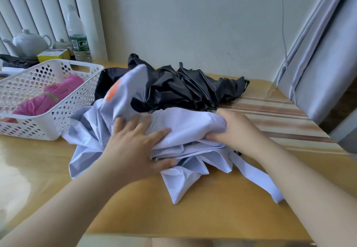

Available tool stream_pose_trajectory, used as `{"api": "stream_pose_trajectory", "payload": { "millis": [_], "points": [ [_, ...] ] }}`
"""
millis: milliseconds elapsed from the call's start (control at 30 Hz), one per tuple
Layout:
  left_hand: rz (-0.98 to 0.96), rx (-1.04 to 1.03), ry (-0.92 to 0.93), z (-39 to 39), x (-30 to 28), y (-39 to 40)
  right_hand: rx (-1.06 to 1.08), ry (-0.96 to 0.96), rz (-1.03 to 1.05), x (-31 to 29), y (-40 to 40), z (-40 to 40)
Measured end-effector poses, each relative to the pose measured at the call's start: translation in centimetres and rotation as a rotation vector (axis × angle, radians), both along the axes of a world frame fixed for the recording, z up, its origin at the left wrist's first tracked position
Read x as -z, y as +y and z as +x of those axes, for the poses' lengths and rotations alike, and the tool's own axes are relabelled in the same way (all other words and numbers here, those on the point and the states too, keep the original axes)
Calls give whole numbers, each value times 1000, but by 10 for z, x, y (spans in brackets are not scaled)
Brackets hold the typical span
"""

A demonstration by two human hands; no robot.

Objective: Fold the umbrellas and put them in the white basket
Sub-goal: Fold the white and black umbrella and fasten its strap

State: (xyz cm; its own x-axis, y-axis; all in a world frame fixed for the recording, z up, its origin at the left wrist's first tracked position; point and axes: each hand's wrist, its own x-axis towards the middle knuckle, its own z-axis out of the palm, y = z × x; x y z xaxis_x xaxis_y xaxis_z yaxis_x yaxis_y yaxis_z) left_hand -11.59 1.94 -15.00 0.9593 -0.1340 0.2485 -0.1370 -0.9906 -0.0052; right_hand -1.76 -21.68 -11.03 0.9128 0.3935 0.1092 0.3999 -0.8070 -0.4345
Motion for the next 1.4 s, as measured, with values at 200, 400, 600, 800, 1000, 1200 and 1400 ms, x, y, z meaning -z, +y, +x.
{"api": "stream_pose_trajectory", "payload": {
  "millis": [200,400,600,800,1000,1200,1400],
  "points": [
    [-13,-184,46,-3,-15,7,-86,352,415,-8,-3,7],
    [-188,-66,-168,5,-25,-9,-143,376,386,-10,-8,8],
    [-373,-57,33,17,-2,-9,-129,259,146,-7,-1,-3],
    [-426,-96,226,17,1,-24,-138,338,319,-14,-17,5],
    [-484,-98,260,21,1,-18,-370,897,696,-9,-31,15],
    [-528,-114,274,21,1,-21,-340,948,880,-4,-27,16],
    [-537,-138,270,22,6,-26,91,654,694,-17,-45,28]
  ]
}}
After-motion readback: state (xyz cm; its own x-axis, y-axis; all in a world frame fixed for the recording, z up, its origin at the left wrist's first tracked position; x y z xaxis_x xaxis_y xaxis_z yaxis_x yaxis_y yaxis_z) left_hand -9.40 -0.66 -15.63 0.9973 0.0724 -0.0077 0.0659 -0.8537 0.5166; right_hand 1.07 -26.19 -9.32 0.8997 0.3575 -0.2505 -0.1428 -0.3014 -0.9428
